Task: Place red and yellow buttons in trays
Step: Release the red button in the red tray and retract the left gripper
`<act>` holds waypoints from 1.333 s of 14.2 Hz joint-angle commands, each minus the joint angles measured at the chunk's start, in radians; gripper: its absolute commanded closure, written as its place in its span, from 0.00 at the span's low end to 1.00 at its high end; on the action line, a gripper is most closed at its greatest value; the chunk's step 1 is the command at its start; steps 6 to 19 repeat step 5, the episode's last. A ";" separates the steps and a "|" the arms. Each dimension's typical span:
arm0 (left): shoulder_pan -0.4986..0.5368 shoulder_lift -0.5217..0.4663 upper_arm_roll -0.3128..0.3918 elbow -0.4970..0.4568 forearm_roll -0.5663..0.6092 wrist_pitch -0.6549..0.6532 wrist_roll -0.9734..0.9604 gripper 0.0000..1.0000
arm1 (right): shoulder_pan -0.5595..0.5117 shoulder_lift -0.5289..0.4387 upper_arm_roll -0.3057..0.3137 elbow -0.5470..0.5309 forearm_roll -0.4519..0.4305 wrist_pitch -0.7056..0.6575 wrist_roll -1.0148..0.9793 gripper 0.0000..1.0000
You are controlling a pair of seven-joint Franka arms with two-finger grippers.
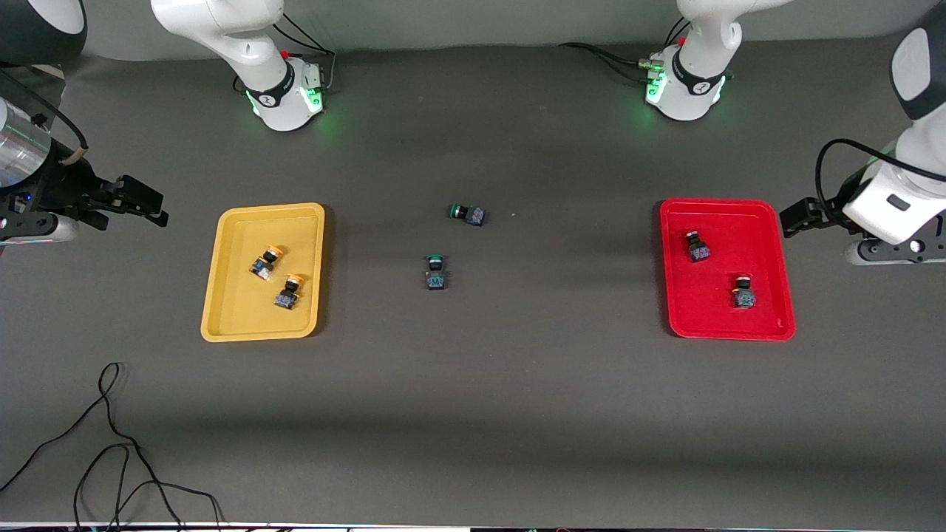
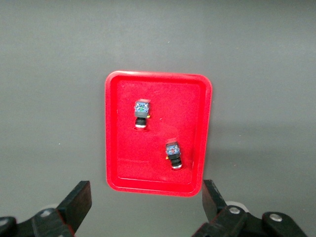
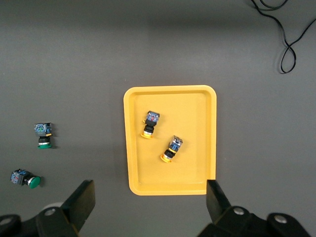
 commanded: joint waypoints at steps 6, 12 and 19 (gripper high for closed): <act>-0.363 0.005 0.325 0.036 0.011 -0.025 -0.022 0.00 | 0.003 0.020 0.003 0.023 -0.009 -0.007 0.018 0.00; -0.363 0.005 0.325 0.036 0.011 -0.025 -0.022 0.00 | 0.003 0.020 0.003 0.023 -0.009 -0.007 0.018 0.00; -0.363 0.005 0.325 0.036 0.011 -0.025 -0.022 0.00 | 0.003 0.020 0.003 0.023 -0.009 -0.007 0.018 0.00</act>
